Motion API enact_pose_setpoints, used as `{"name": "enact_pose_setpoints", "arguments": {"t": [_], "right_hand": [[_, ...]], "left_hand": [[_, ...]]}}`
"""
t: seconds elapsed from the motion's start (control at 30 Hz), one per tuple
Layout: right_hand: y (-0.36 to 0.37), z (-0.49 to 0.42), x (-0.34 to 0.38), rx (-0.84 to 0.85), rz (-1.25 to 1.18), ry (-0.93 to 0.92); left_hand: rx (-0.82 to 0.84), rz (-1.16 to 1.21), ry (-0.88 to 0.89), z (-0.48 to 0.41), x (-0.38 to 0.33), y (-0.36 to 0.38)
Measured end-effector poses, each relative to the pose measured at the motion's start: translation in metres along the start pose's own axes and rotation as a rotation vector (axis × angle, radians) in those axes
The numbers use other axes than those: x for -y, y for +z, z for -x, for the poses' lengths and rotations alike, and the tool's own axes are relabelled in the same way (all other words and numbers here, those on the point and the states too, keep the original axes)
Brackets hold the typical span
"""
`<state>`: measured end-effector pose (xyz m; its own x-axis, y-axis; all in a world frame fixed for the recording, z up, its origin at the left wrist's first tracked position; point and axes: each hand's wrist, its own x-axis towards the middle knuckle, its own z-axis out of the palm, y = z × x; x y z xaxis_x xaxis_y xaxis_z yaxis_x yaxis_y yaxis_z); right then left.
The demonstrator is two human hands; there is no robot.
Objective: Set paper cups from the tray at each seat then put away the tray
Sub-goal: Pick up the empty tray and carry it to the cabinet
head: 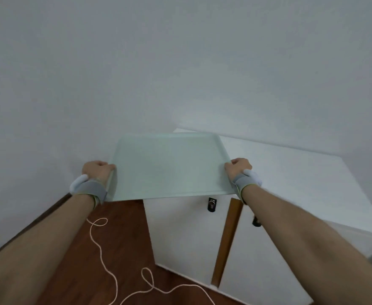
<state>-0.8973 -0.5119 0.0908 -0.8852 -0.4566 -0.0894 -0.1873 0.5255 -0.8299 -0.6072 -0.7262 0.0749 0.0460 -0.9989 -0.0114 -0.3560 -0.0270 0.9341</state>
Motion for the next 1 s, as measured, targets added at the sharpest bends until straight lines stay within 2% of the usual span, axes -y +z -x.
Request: {"name": "enact_pose_setpoints", "arguments": {"t": [0.27, 0.47, 0.7, 1.0], "right_hand": [[-0.048, -0.058, -0.037, -0.187, -0.011, 0.152], [-0.069, -0.1, -0.067, -0.347, -0.061, 0.254], [-0.076, -0.129, -0.101, -0.377, -0.038, 0.346], [-0.071, -0.163, -0.128, -0.372, -0.056, 0.374]], "left_hand": [[0.25, -0.031, 0.047, -0.035, -0.03, 0.136], [0.337, -0.009, 0.096, -0.037, -0.06, 0.226], [0.438, -0.062, 0.106, -0.031, -0.062, 0.286], [0.457, -0.134, 0.058, -0.033, -0.047, 0.329]]}}
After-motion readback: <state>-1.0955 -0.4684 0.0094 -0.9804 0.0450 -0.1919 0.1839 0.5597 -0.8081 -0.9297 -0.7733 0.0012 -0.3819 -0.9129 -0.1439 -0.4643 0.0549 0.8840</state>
